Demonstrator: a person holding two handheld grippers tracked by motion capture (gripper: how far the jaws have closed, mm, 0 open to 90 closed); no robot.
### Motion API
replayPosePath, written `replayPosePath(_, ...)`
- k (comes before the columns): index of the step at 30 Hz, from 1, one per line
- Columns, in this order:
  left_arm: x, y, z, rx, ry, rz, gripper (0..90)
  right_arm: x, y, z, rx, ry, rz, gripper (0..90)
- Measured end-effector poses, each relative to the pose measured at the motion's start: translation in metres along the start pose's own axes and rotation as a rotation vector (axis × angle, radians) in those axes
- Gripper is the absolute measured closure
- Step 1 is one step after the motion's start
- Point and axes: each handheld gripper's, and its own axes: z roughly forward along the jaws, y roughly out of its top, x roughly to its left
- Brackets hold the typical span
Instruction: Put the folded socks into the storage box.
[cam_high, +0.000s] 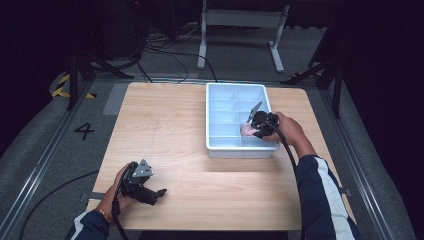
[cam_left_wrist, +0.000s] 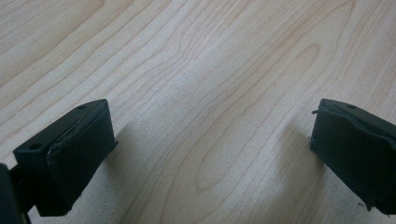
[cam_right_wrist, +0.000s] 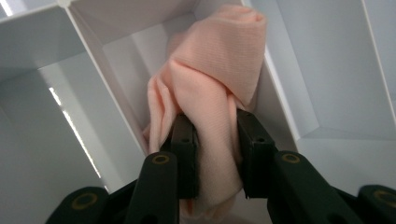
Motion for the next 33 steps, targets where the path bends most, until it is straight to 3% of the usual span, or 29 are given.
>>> replayPosePath(9, 0.0, 0.0, 0.0, 0.0, 0.0, 0.0, 0.0, -0.001, -0.005, -0.003, -0.032, 0.007, 0.041, 68.1)
replayPosePath(21, 0.0, 0.0, 0.0, 0.0, 0.0, 0.0, 0.0, -0.005, -0.016, -0.016, -0.099, -0.02, 0.105, 56.3)
replayPosePath(29, 0.0, 0.0, 0.0, 0.0, 0.0, 0.0, 0.0, -0.007, -0.023, -0.026, -0.147, -0.036, 0.158, 41.8)
replayPosePath(31, 0.0, 0.0, 0.0, 0.0, 0.0, 0.0, 0.0, -0.007, -0.024, -0.03, -0.171, -0.018, 0.165, 41.9)
replayPosePath(33, 0.0, 0.0, 0.0, 0.0, 0.0, 0.0, 0.0, -0.008, -0.027, -0.034, -0.199, -0.007, 0.164, 48.9)
